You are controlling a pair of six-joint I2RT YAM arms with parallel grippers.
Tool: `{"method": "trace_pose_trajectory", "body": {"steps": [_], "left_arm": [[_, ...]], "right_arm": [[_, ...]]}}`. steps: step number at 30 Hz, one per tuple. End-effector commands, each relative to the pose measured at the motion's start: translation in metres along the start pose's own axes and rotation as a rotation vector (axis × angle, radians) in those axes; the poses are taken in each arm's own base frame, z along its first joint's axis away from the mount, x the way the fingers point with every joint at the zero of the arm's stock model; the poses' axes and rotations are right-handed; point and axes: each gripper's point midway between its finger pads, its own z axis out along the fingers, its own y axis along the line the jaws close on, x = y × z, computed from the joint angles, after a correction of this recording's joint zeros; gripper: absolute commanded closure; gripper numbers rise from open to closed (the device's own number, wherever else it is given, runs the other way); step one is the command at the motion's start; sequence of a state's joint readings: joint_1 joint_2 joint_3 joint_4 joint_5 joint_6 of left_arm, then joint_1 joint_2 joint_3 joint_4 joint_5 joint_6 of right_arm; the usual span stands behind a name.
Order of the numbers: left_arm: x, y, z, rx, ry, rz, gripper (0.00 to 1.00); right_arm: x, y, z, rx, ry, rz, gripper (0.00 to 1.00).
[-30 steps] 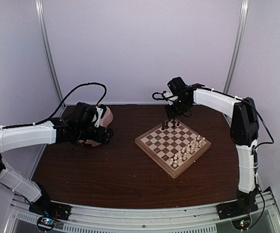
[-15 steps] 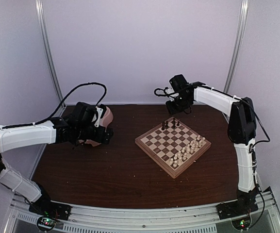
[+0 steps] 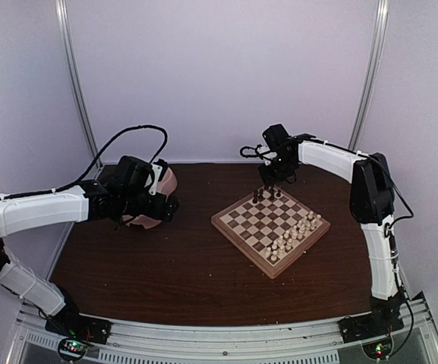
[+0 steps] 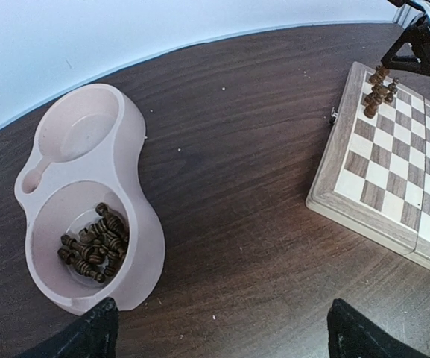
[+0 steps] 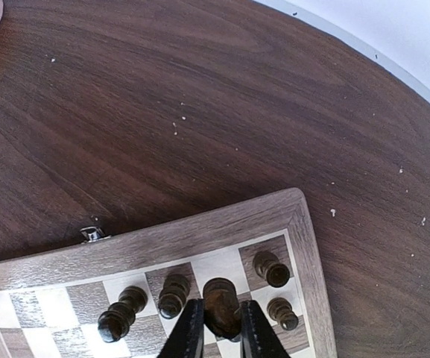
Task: Set up the chess pieces on the board
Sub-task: Place the knight at g8.
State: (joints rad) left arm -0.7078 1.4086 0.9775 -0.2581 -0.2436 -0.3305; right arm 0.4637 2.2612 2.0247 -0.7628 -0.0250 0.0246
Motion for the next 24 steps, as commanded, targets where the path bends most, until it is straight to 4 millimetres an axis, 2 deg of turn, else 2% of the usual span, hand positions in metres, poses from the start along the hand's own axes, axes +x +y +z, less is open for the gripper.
{"method": "trace_pose_trajectory", "body": {"steps": [1, 24], "left_arm": [[-0.016, -0.001, -0.001, 0.01, -0.031, 0.004, 0.02], [-0.015, -0.002, 0.004, 0.007, -0.019, 0.011, 0.02]], "right_arm": [[-0.006, -0.006, 0.005, 0.01, -0.013, 0.005, 0.84], [0.009, -0.006, 0.026, -0.012, 0.032, 0.021, 0.84]]}}
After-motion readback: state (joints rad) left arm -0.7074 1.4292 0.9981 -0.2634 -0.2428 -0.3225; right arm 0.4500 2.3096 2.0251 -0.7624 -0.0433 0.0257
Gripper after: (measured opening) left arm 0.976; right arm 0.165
